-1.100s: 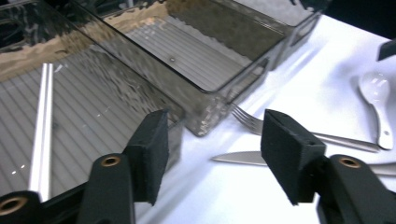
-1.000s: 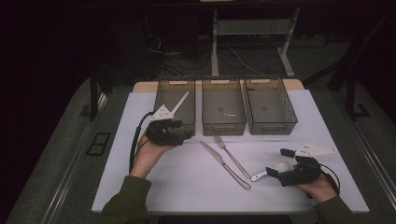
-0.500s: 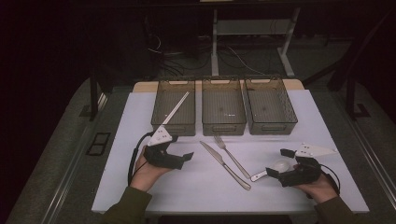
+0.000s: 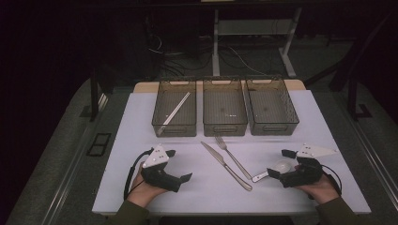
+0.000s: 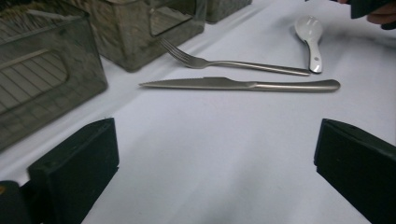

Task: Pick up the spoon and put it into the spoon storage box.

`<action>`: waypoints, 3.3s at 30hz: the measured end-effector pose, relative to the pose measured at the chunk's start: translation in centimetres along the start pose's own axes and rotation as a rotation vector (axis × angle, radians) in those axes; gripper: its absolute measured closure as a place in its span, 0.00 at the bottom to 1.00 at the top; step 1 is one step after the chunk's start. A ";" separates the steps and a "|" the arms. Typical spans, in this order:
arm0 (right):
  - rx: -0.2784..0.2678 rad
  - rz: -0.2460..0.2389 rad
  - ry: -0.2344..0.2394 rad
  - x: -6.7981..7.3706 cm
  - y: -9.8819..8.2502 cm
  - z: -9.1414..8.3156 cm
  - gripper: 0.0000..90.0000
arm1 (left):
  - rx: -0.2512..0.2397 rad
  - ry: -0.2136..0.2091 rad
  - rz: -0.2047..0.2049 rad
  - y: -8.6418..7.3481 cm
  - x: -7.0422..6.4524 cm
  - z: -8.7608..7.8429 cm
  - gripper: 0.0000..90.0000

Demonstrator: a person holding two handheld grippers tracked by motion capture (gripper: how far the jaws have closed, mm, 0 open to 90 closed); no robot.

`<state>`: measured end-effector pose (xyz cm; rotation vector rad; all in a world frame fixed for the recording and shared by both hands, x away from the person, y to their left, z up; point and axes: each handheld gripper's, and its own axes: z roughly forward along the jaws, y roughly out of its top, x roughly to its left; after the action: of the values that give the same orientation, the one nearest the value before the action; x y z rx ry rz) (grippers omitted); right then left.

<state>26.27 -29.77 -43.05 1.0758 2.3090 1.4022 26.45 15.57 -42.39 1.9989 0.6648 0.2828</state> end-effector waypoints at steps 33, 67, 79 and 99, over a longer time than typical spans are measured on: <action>0.182 0.035 0.009 -4.5 0.5 -0.4 0.16 | 0.017 -0.043 -0.028 -0.2 0.0 0.5 0.00; 0.348 -0.026 0.016 -4.6 -0.2 0.3 0.57 | 0.025 -0.051 -0.027 -0.4 0.1 0.6 0.00; 0.394 -0.062 0.031 -4.3 -0.2 0.2 0.71 | 0.027 -0.051 -0.028 -0.4 0.0 0.6 0.00; 0.419 -0.088 0.104 -4.9 -0.5 -1.0 0.89 | 0.032 -0.052 -0.016 -0.3 0.0 0.7 0.00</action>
<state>28.90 -33.97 -43.76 1.0051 2.7690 0.9857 26.62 15.18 -43.00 2.0234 0.6559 0.2107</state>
